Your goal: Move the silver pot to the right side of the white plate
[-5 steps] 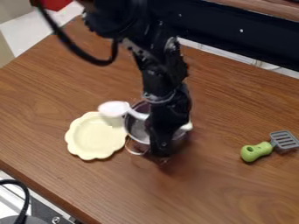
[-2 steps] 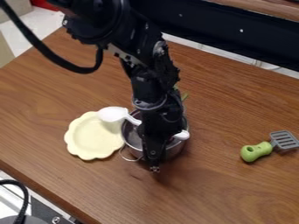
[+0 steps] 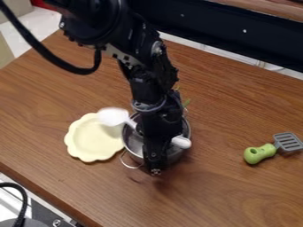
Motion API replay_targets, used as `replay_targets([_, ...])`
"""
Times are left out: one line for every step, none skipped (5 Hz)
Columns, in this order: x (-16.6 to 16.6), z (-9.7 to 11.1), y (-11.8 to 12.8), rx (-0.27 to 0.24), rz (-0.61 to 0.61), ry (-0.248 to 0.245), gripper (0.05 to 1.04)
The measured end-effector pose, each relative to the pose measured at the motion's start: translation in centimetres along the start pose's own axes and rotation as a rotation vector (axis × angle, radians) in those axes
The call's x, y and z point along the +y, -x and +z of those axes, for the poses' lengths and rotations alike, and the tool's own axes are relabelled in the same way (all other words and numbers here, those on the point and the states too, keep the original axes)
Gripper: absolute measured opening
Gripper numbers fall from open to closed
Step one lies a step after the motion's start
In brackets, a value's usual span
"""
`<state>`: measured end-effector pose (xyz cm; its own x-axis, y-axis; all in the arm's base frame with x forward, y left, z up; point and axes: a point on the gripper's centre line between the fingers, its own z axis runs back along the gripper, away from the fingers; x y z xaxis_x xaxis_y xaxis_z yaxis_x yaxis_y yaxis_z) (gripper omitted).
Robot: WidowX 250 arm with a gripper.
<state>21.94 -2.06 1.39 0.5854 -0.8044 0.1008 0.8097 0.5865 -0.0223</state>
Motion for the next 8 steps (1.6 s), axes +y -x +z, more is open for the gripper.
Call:
replay_targets([0.1,0.1,-0.4,-0.017,0.000,0.018,0.834])
replay_targets([-0.1,0.5,-0.5,-0.060,-0.020,0.071,1.007])
replay_targets([-0.1,1.9,-0.8,-0.078,-0.014,0.103,1.001])
replay_targets([-0.7,3.0,-1.0,-0.094,-0.010,0.152,1.001])
replay_targets([-1.9,4.2,-0.9,-0.126,-0.022,0.164,1.001])
replay_targets([-0.9,5.8,-1.4,-0.171,0.007,0.098,1.001])
replay_targets([1.7,6.8,-2.4,-0.213,0.070,-0.024,1.001])
replay_targets([4.6,7.3,-3.5,-0.227,0.153,-0.079,1.001])
